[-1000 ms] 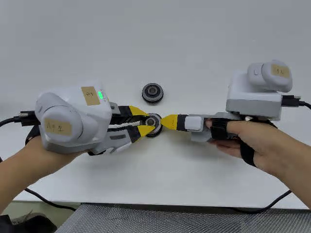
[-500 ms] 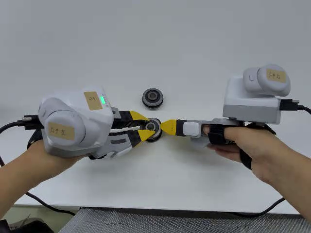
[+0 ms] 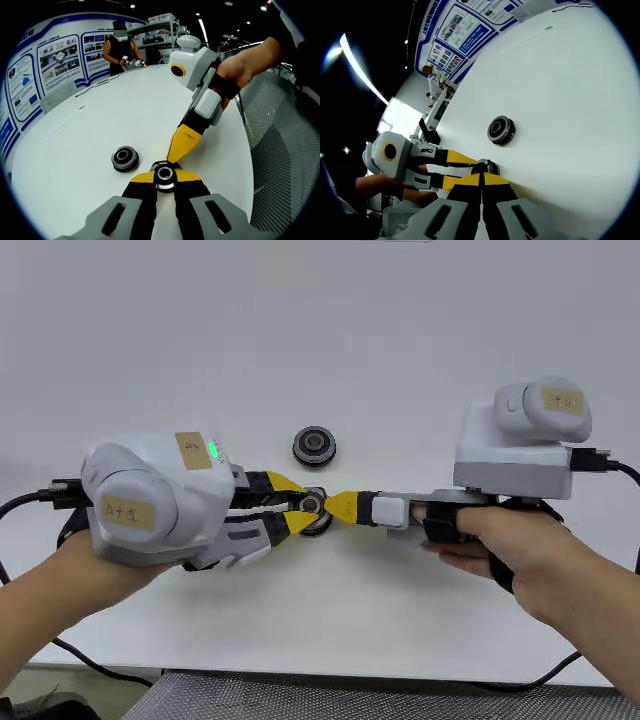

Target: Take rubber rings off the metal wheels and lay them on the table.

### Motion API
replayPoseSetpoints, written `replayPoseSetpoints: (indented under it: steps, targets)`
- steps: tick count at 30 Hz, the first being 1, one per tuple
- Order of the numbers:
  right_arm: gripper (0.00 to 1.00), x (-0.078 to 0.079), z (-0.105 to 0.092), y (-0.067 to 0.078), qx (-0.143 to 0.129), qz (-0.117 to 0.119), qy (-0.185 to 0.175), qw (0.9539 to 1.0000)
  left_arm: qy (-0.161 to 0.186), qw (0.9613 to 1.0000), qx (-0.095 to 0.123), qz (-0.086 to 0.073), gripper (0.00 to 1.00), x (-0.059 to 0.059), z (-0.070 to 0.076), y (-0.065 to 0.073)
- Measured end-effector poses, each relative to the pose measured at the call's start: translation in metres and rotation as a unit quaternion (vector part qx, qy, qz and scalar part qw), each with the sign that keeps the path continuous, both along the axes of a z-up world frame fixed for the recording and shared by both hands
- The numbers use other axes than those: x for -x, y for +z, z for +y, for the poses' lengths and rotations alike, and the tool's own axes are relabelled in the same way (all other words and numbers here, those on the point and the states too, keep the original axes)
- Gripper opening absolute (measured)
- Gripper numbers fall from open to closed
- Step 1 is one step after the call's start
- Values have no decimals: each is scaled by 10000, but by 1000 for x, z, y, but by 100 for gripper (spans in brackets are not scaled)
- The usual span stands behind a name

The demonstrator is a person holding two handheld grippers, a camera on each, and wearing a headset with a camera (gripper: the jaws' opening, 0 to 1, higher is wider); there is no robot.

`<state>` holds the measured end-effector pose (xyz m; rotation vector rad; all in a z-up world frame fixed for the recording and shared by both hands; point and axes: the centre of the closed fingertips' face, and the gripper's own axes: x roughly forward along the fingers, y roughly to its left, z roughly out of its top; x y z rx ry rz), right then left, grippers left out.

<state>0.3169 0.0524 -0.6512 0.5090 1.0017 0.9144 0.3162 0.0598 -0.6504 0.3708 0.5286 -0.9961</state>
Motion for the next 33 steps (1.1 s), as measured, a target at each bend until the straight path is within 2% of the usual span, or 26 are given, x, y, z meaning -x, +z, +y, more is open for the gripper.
replayPoseSetpoints:
  steps: [14,16,17,18,19,21,33]
  targets:
    - [0,3,3,3,-32,-35,84,10000,-9,10000,16,-6,12,1,0,0]
    - [0,3,7,9,-192,27,36,9998,-23,10000,20,-8,12,1,-1,0]
    - [0,6,11,12,-248,60,134,9996,-14,10000,14,-14,12,1,-1,0]
    - [0,8,10,8,-31,24,210,9998,-13,10000,15,-14,12,1,-1,0]
    - [0,9,11,6,94,-178,393,9990,-13,10000,16,-18,12,1,-1,0]
    - [0,9,14,9,-80,-42,272,9996,-14,10000,21,-29,12,1,-1,0]
    - [0,10,12,12,-162,-17,180,9997,-26,10000,8,-42,12,2,0,1]
